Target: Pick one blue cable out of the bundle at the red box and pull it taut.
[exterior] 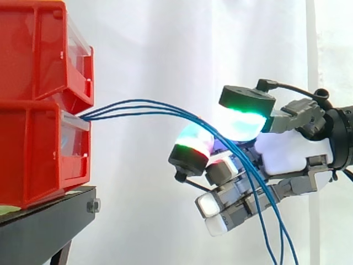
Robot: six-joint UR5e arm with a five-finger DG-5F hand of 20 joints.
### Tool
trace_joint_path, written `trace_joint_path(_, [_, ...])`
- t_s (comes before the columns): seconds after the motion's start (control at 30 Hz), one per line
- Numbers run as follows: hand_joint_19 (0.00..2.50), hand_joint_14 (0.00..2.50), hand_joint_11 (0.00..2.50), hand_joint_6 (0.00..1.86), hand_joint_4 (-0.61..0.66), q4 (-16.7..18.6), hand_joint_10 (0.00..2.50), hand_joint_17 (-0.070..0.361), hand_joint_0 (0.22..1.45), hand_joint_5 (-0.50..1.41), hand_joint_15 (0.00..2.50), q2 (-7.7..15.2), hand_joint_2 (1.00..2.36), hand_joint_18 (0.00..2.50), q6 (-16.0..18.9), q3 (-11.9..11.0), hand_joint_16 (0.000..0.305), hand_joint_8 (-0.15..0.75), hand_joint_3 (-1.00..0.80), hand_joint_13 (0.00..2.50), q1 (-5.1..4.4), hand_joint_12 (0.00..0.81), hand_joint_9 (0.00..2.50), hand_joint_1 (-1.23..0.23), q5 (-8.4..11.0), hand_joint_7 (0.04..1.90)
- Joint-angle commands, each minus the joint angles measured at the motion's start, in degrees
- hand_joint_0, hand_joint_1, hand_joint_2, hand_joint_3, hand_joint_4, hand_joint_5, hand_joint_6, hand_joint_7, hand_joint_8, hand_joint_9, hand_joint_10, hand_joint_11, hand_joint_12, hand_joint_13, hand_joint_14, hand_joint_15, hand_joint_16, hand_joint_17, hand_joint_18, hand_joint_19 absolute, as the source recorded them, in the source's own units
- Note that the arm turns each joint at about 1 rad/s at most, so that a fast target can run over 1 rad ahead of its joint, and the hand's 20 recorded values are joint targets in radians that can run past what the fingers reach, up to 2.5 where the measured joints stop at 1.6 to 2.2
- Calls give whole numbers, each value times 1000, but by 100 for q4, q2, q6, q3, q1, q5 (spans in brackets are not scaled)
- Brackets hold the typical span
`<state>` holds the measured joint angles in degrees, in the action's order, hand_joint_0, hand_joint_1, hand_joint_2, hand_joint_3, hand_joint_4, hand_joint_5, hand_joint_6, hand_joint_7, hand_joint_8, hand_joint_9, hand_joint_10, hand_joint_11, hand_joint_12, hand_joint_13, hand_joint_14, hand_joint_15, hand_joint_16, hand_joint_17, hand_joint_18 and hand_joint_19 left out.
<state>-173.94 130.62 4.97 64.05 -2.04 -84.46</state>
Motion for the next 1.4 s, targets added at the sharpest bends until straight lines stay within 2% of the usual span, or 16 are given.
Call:
trace_joint_path(0.0, [315,21,1024,870,161,0,19,112,698,-182,509,-1,1000,568,4,-6,50,327,-500,821,2,330,960,-960,9,943])
trace_joint_path(0.2, [372,21,1021,850,176,0,17,116,557,-171,515,-1,1000,564,4,-6,51,346,-500,824,2,340,973,-829,9,935])
trace_joint_path(0.33, [393,19,1014,836,173,0,18,118,536,-155,522,-1,1000,589,4,-6,52,357,-500,848,2,349,1009,-728,9,965])
trace_joint_path(0.4, [403,19,1007,831,173,0,18,114,563,-150,527,-10,1000,586,4,-6,51,353,-500,855,2,346,1020,-697,9,999])
trace_joint_path(0.57, [401,21,1019,842,146,0,20,112,625,-153,524,-1,1008,592,4,-6,50,347,-396,858,2,340,1025,-762,9,1050])
trace_joint_path(0.87, [395,19,1029,876,127,0,18,112,637,-169,527,-10,1012,603,-5,-6,50,344,-325,856,2,341,1002,-811,9,990])
trace_joint_path(1.37, [367,19,1030,902,30,0,16,113,668,-190,518,-1,1022,606,4,-15,50,335,-121,830,2,339,959,-881,18,1041])
